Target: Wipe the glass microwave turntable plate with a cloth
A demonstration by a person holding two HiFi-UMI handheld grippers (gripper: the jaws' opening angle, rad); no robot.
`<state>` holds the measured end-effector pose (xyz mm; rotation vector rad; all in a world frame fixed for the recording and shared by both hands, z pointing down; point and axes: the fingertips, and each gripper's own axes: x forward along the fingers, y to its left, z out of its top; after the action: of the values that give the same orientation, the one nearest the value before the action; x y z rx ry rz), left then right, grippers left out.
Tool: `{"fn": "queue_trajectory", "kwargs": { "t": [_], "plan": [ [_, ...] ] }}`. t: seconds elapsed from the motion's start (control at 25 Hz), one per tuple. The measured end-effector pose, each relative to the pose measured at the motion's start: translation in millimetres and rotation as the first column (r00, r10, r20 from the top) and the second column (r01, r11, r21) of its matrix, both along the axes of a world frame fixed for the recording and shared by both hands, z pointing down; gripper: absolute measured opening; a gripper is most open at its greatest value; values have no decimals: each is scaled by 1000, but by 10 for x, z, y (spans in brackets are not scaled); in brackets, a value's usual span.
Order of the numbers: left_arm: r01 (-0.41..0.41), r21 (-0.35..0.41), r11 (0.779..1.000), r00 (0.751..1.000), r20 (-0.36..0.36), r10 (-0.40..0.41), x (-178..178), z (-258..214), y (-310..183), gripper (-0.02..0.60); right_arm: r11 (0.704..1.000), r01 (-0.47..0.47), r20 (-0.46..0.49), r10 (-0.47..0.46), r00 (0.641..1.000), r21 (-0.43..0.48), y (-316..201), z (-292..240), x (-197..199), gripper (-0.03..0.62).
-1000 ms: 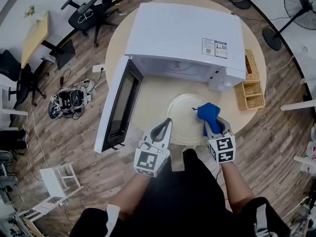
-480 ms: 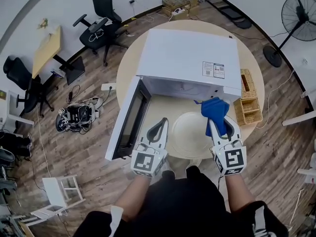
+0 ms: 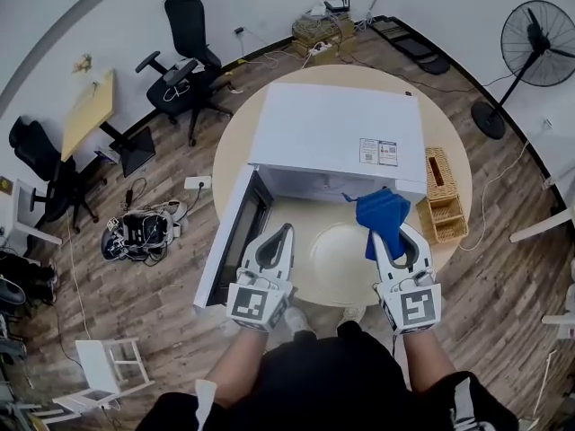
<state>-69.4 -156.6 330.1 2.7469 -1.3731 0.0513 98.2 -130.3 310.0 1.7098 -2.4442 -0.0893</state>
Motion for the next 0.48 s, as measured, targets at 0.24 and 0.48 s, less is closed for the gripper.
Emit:
{"fn": "queue_trajectory", "kwargs": {
  "t": [0.24, 0.48],
  "plan": [
    [0, 2, 1000, 1000, -15, 0, 9, -35, 18, 6, 1000, 4, 24, -5, 1000, 21, 16, -62, -49, 89],
    [-6, 18, 1000, 1000, 9, 6, 53, -39, 43, 6, 1000, 17, -5, -17, 1000, 19, 27, -103, -92, 89]
  ]
}}
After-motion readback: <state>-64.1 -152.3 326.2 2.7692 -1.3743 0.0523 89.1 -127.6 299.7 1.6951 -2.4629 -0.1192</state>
